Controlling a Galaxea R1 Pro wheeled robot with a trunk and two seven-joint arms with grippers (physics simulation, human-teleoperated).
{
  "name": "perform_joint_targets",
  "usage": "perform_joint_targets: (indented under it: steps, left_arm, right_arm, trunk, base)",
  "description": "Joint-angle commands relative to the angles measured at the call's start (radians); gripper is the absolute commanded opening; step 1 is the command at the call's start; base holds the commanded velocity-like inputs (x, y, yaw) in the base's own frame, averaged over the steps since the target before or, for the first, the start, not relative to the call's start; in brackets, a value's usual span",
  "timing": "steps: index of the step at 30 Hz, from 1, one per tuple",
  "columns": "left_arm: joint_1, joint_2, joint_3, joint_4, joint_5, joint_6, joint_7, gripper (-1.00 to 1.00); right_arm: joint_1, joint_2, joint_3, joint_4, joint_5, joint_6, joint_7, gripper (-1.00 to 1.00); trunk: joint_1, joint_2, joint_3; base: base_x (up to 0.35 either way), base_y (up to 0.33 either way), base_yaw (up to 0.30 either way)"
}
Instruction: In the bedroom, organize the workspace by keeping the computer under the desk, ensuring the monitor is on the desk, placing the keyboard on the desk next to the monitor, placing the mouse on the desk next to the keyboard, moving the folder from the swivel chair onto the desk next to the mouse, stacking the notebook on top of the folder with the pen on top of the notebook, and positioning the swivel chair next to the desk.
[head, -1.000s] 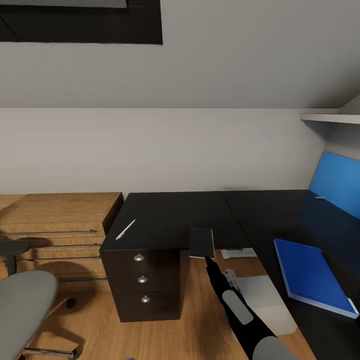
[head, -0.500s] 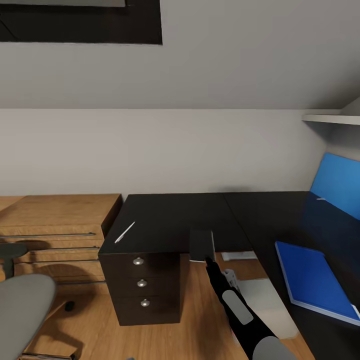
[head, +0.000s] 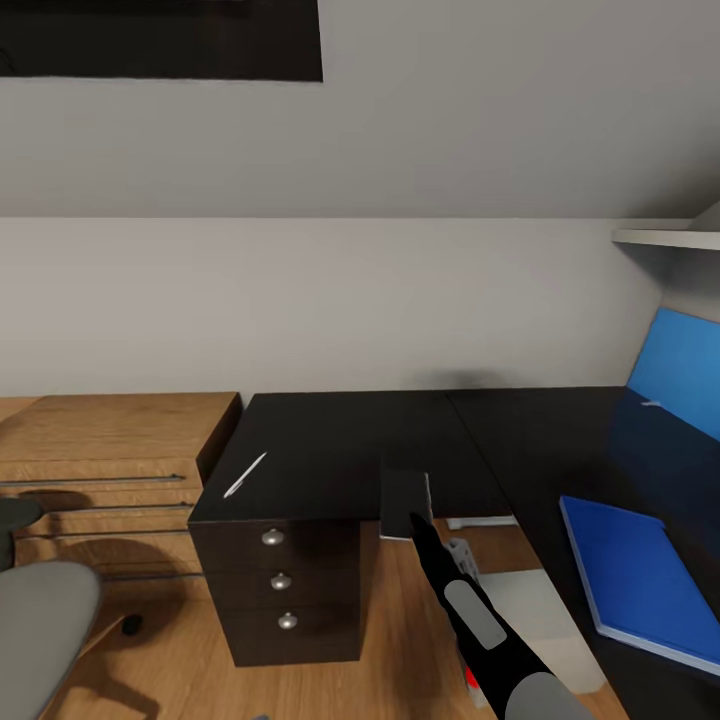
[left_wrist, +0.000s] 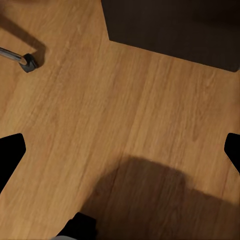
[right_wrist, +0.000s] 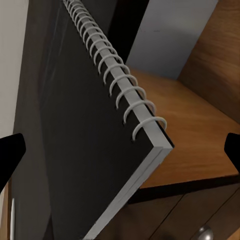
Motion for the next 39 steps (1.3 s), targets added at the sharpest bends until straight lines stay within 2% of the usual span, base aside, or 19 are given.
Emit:
perform_joint_targets:
  steps: [1,16,17,28,39]
  left_arm:
    - [-0.001,0.002,-0.007,-0.001,0.010,-0.005,0.007,1.00]
    - [-0.001,0.002,-0.007,0.000,0.011,-0.005,0.007,1.00]
    - [-0.001,0.002,-0.007,0.000,0.011,-0.005,0.007,1.00]
    - [-0.001,0.002,-0.010,0.032,0.009,-0.005,0.007,1.00]
    - [-0.001,0.002,-0.009,0.032,0.009,-0.005,0.007,1.00]
  right_arm:
    - [-0.001,-0.001,0.006,0.000,-0.011,-0.008,0.000,1.00]
    - [-0.001,0.000,0.005,0.000,-0.012,-0.009,-0.004,1.00]
    - [-0.001,0.001,0.006,0.000,-0.012,-0.009,-0.004,-1.00]
    - [-0.001,0.000,0.004,0.000,-0.012,-0.009,-0.002,-1.00]
    - [-0.001,-0.001,0.004,-0.002,-0.011,-0.009,-0.002,-1.00]
  trunk:
    - [0.000,-0.001,-0.001]
    - [0.000,-0.001,-0.001]
    - [0.000,-0.001,-0.001]
    - [0.000,-0.001,-0.001]
    - [-0.042,0.076,0.033]
  base:
    - [0.047,0.000,0.000]
    - [0.005,0.000,0.000]
    - [0.000,0.000,0.000]
    - [0.000,0.000,0.000]
    - [0.000,0.000,0.000]
